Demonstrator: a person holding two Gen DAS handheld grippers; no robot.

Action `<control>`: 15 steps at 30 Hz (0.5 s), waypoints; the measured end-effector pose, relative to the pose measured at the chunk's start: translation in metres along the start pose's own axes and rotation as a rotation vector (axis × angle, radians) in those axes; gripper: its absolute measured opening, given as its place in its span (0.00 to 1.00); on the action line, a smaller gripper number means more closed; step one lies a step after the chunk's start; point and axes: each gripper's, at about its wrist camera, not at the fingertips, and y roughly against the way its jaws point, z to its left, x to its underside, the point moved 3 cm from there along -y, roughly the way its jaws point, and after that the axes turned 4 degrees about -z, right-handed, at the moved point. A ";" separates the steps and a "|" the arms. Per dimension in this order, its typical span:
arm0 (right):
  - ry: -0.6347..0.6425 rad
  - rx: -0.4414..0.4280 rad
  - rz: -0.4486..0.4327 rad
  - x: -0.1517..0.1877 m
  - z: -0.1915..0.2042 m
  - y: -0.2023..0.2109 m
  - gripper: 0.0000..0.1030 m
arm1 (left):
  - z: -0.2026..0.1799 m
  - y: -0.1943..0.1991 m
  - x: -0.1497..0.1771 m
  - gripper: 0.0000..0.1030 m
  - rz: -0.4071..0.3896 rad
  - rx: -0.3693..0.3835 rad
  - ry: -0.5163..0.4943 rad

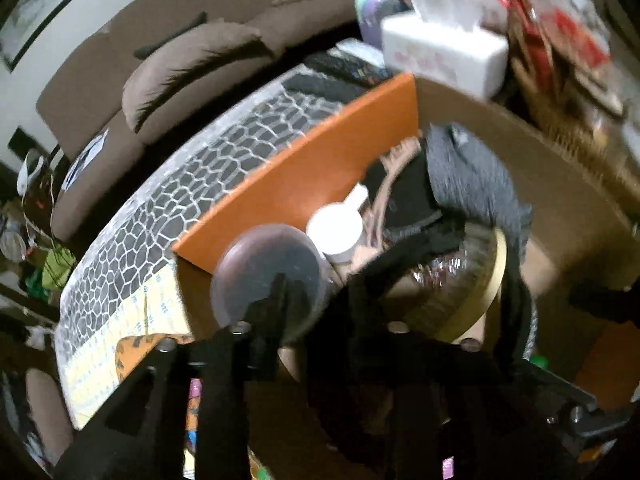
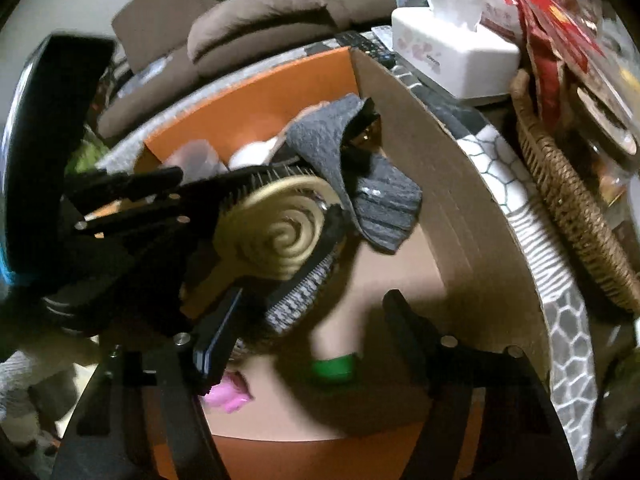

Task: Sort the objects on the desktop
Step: 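Lower the black basket into the box and open the left tool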

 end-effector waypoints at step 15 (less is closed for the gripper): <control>-0.013 -0.077 -0.044 -0.005 0.020 0.023 0.81 | 0.052 0.085 0.035 0.72 -0.138 0.086 0.166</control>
